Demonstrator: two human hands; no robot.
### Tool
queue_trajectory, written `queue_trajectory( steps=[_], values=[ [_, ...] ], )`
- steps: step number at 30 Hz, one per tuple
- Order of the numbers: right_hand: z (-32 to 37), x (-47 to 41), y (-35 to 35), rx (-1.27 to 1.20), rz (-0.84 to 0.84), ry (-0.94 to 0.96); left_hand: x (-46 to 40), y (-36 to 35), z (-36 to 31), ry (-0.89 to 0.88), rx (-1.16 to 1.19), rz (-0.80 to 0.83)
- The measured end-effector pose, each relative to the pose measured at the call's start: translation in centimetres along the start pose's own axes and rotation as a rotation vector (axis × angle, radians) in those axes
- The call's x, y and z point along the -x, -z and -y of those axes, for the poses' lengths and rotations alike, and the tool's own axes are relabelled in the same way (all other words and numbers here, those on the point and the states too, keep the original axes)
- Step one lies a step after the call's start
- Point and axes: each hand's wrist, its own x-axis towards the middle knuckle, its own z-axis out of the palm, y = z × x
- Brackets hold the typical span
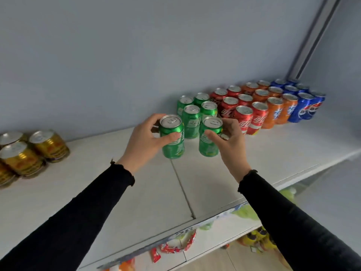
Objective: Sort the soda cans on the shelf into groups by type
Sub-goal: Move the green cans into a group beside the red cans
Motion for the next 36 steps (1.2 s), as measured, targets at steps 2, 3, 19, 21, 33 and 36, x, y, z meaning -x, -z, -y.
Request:
queue_trajectory(
  steps=[2,3,19,21,33,36],
  values=[
    [-1.7,-1.6,2.4,-0.004,0.018,-0.014,-1.2,-3.8,-0.3,0.031,-0.016,0.004],
    [-2.4,-2.3,3.2,-0.013,0.033,-0.015,-1.7,-5.4,-0.3,0.051,-0.023,-0.003],
    [-9.5,-5.2,5.6,0.026,0.364,-0.124,-3.1,-11.7,-0.2,0.14,-0.136,-0.107],
    [-9.2,-5.4,5.6,0.05,0.376,-0.124,-3.1,-11.8,-0.4,0.151,-0.137,-0.107],
    [-8.5,-5.5,4.9,0.183,0.355,-0.052,-3.2,-11.9,-1.0,0.191,-0.085,-0.064],
    [-8.2,-5.2,5.0,0.219,0.352,-0.045,-3.1,-12.1,-1.3,0.197,-0.065,-0.065]
  ],
)
